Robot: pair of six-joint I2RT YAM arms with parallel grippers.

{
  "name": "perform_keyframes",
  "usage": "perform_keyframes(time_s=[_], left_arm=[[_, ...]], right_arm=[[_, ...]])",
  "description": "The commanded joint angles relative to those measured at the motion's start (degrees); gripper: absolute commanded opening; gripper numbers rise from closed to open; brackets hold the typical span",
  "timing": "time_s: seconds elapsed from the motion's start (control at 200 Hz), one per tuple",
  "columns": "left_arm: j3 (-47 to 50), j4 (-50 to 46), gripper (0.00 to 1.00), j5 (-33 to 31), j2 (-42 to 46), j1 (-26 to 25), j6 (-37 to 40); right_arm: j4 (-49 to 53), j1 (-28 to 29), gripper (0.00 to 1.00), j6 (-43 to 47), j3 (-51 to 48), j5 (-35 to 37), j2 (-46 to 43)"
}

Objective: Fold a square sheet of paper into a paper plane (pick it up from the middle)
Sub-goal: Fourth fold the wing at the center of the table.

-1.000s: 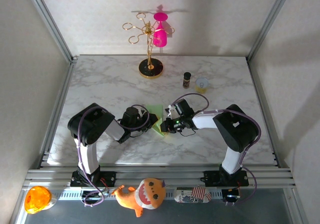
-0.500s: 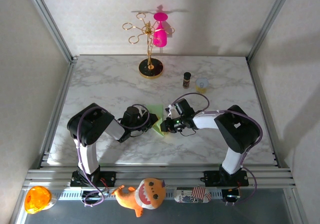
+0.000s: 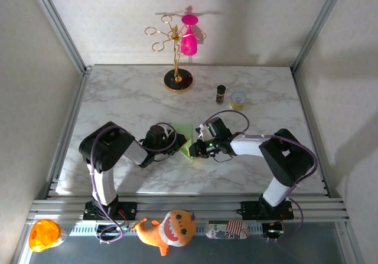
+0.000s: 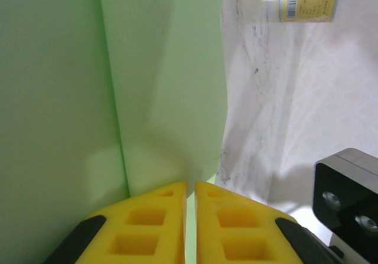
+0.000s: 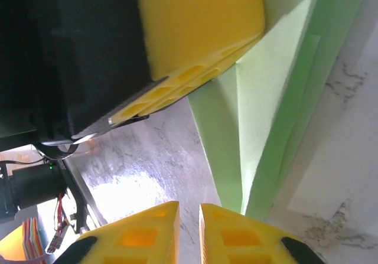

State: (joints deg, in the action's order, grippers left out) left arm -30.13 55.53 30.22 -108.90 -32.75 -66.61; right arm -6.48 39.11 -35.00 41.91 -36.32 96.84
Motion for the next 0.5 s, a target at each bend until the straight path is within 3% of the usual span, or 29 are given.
perform_keyframes(time_s=[0.0,0.496], left_arm=[[0.6,-3.8,0.12,-1.7,-0.8,0.4,0.7],[0.7,-4.6,0.12,-2.3,-1.1,0.4,0.2]], right_arm=[[0.0,0.4,0.18,-0.7,-0.4,-1.0,1.8],[1.4,1.8,0.17,0.1,0.4,0.3,2.5]])
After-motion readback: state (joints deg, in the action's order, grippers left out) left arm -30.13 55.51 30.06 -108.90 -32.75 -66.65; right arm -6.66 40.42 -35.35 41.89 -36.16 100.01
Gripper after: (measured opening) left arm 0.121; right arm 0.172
